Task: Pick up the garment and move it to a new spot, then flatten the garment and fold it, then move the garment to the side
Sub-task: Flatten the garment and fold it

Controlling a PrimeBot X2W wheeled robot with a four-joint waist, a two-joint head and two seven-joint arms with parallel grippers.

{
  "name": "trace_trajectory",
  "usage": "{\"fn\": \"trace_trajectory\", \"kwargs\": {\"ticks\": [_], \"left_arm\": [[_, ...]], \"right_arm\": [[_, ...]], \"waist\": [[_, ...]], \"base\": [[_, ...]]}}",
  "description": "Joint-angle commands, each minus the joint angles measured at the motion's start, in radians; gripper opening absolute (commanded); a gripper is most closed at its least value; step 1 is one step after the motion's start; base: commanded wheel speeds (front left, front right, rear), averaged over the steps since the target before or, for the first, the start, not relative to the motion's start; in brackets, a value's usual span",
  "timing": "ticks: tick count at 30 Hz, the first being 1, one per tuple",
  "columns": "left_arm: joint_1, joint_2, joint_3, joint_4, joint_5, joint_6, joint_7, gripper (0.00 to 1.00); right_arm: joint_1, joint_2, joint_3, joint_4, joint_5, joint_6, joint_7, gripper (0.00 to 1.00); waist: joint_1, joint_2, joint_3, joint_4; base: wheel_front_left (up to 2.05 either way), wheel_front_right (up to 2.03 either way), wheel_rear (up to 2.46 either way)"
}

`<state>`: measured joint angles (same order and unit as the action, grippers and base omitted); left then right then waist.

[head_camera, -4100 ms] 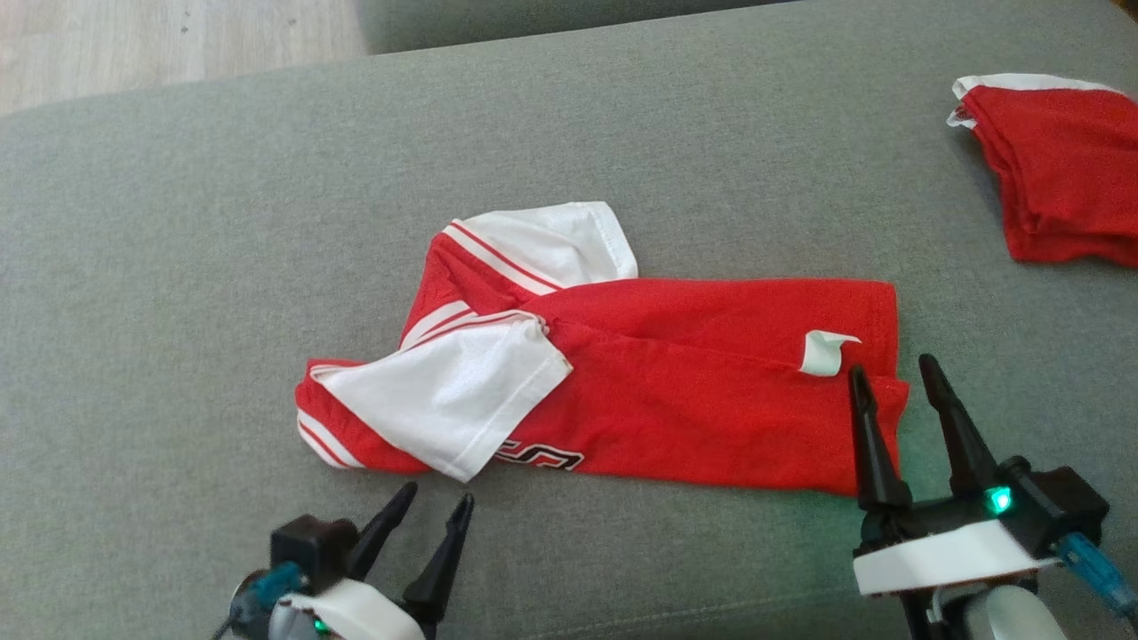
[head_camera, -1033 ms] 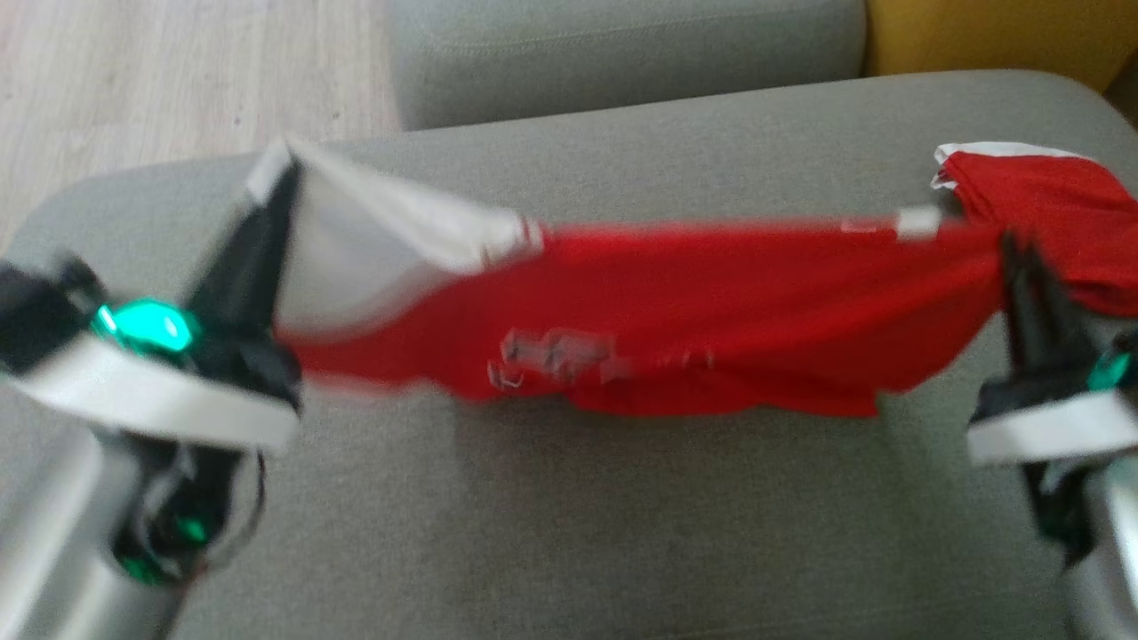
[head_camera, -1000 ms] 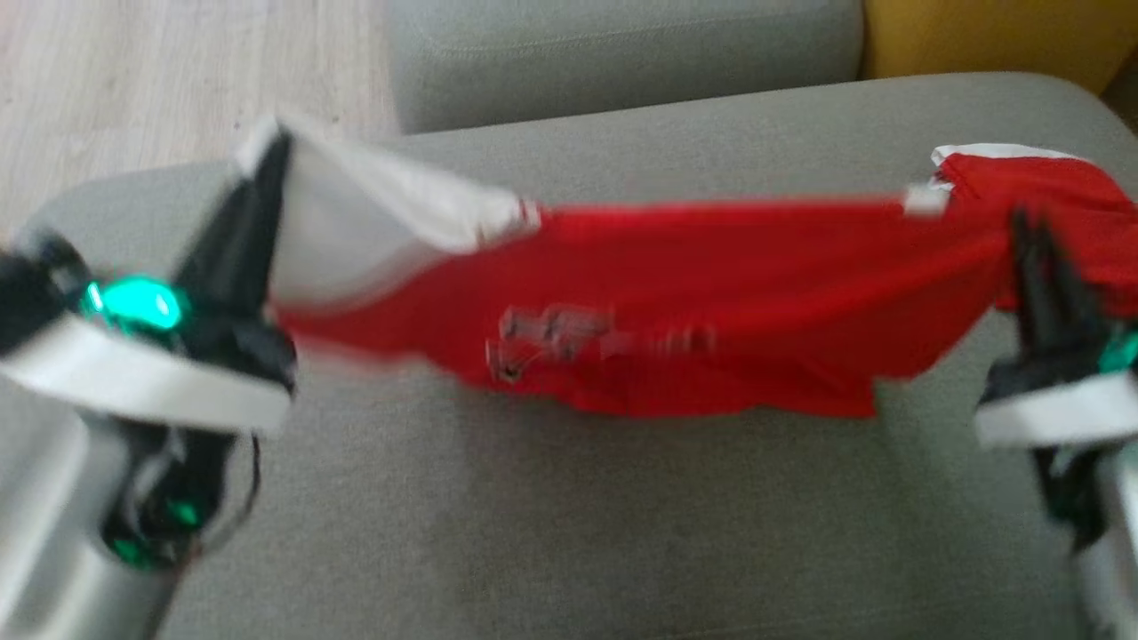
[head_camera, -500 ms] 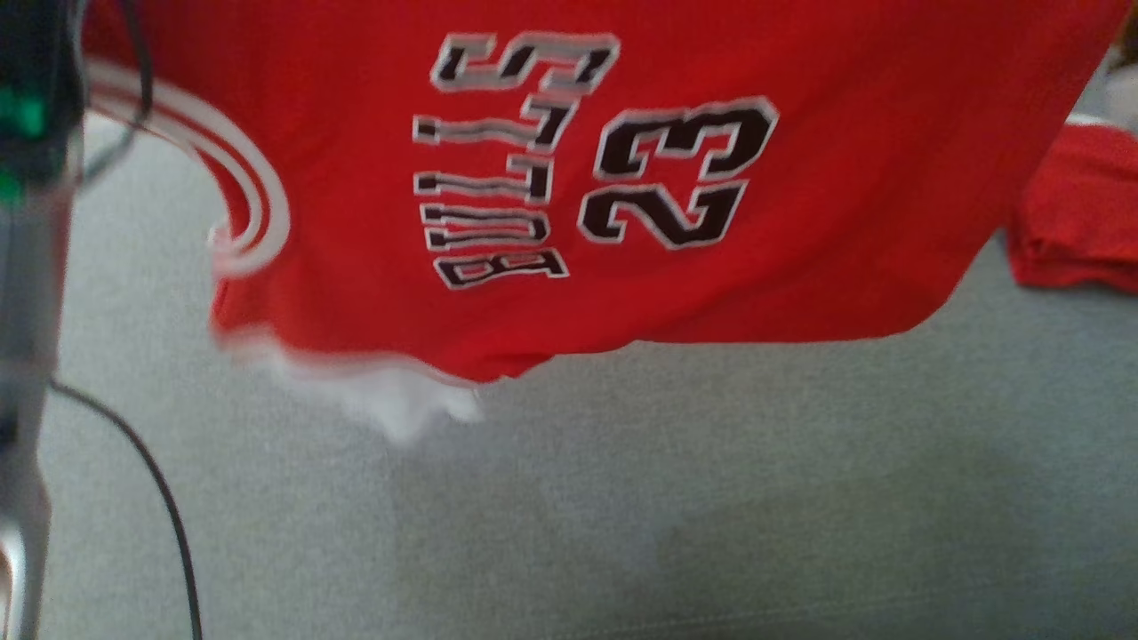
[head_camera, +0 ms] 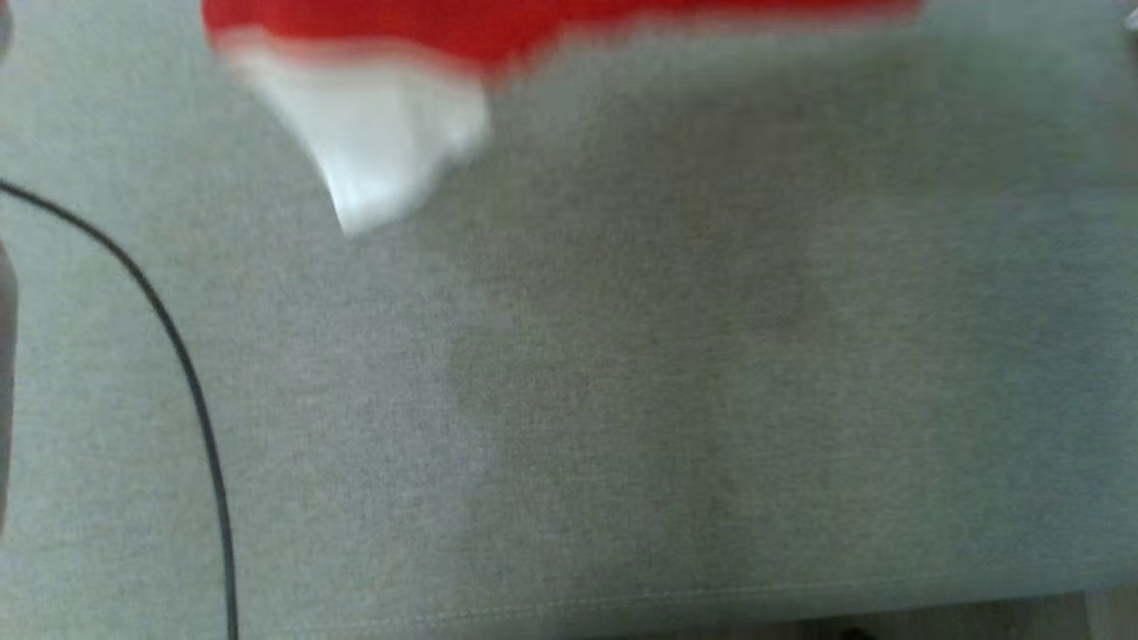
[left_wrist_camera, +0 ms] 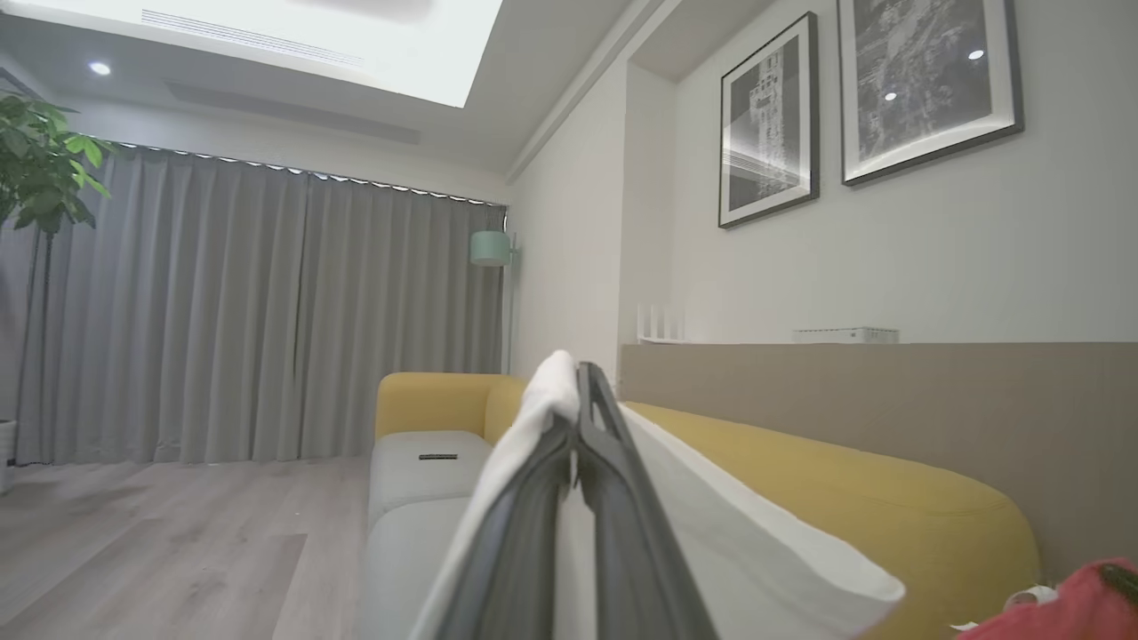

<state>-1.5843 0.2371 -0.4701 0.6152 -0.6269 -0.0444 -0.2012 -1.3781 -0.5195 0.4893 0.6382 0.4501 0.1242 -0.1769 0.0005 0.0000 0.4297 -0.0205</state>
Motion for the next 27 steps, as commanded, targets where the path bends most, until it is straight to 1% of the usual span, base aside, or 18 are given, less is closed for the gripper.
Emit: {"fn": "trace_trajectory", "kwargs": {"ticks": [1,5,6,8,13,16,19,22,27], "left_arm": [[-0.104,0.013,0.027,0.023,0.021,-0.006,-0.034,0.0],[-0.147,-0.022,0.037,0.082,0.039,-0.033,-0.057,0.0],[-0.147,-0.022,0.037,0.082,0.039,-0.033,-0.057,0.0],[-0.144,-0.034,0.06,0.076,0.036,-0.048,-0.059,0.0],[-0.054,-0.053,0.105,0.023,0.041,-0.075,-0.06,0.0],[0.053,-0.058,0.105,-0.017,0.035,-0.082,-0.06,0.0],[0.194,-0.046,0.1,-0.073,0.021,-0.085,-0.06,0.0],[0.354,-0.013,0.078,-0.162,0.0,-0.086,-0.06,0.0],[0.652,0.067,0.093,-0.328,-0.016,-0.086,-0.06,0.0]], "right_arm": [[-0.083,-0.02,0.026,0.019,-0.005,0.007,-0.043,0.0],[-0.165,-0.038,0.075,0.07,-0.012,0.007,-0.079,0.0],[-0.165,-0.038,0.075,0.07,-0.012,0.007,-0.079,0.0],[-0.178,-0.048,0.092,0.079,-0.007,0.007,-0.083,0.0],[-0.125,-0.08,0.102,0.025,0.028,0.007,-0.084,0.0],[-0.045,-0.096,0.101,0.007,0.045,0.007,-0.085,0.0],[0.052,-0.109,0.112,-0.008,0.067,0.007,-0.085,0.0],[0.15,-0.119,0.101,-0.028,0.101,0.007,-0.085,0.0],[0.339,-0.122,0.055,-0.095,0.16,0.007,-0.085,0.0]], "waist": [[-0.0005,0.0,0.084,0.022],[-0.0005,0.0,0.107,0.044],[-0.0005,0.0,0.107,0.044],[-0.0005,0.0,0.119,0.056],[-0.0005,0.0,0.139,0.081],[-0.0005,0.0,0.134,0.092],[-0.0005,0.0,0.113,0.096],[-0.0005,0.0,0.075,0.092],[-0.0005,0.0,-0.012,0.073]], "base": [[0.0,0.0,0.0],[0.0,0.0,0.0],[0.0,0.0,0.0],[0.0,0.0,0.0],[0.0,0.0,0.0],[0.0,0.0,0.0],[0.0,0.0,0.0],[0.0,0.0,0.0],[0.0,0.0,0.0]]}}
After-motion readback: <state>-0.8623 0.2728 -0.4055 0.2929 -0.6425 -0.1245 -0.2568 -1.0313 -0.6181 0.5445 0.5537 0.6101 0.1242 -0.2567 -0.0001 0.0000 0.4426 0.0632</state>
